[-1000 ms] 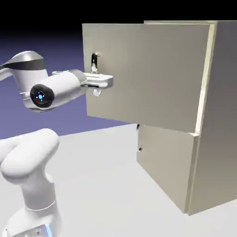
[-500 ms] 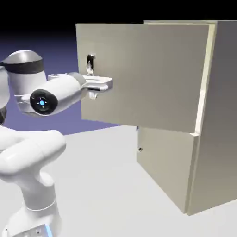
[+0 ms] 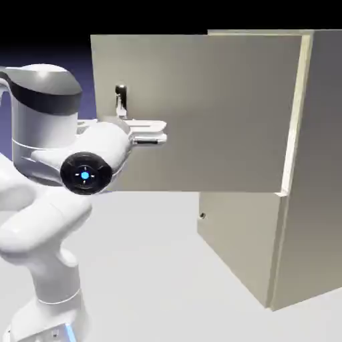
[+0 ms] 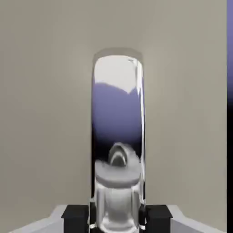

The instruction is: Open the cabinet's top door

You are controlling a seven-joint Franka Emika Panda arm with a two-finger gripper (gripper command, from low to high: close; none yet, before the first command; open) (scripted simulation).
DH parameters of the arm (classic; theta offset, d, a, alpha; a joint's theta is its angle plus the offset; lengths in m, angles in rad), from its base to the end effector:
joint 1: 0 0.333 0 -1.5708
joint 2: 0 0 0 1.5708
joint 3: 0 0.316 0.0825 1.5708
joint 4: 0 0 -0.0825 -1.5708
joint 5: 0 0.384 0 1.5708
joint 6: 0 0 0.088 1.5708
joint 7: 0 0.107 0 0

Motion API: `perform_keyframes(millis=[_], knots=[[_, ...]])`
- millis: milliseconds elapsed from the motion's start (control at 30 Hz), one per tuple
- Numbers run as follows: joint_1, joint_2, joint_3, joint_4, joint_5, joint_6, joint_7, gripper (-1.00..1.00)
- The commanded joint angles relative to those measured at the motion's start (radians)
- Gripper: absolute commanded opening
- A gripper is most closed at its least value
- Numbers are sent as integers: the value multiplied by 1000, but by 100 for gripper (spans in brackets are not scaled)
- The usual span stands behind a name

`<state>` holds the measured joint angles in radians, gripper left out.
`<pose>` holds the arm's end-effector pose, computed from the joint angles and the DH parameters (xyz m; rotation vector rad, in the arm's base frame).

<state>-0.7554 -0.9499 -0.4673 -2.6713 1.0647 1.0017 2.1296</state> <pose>0.1359 -0.1525 0.5593 -0.3581 1.7609 1.4988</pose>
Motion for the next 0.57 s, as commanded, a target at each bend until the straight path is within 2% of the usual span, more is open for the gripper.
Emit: perform_keyframes(millis=[0,500,533], knots=[[22,36,-23,29,-23,-21,-19,-100],[390,569,-378,521,-262,-393,-330,-100],[390,569,-378,521,-262,-393,-330,100]])
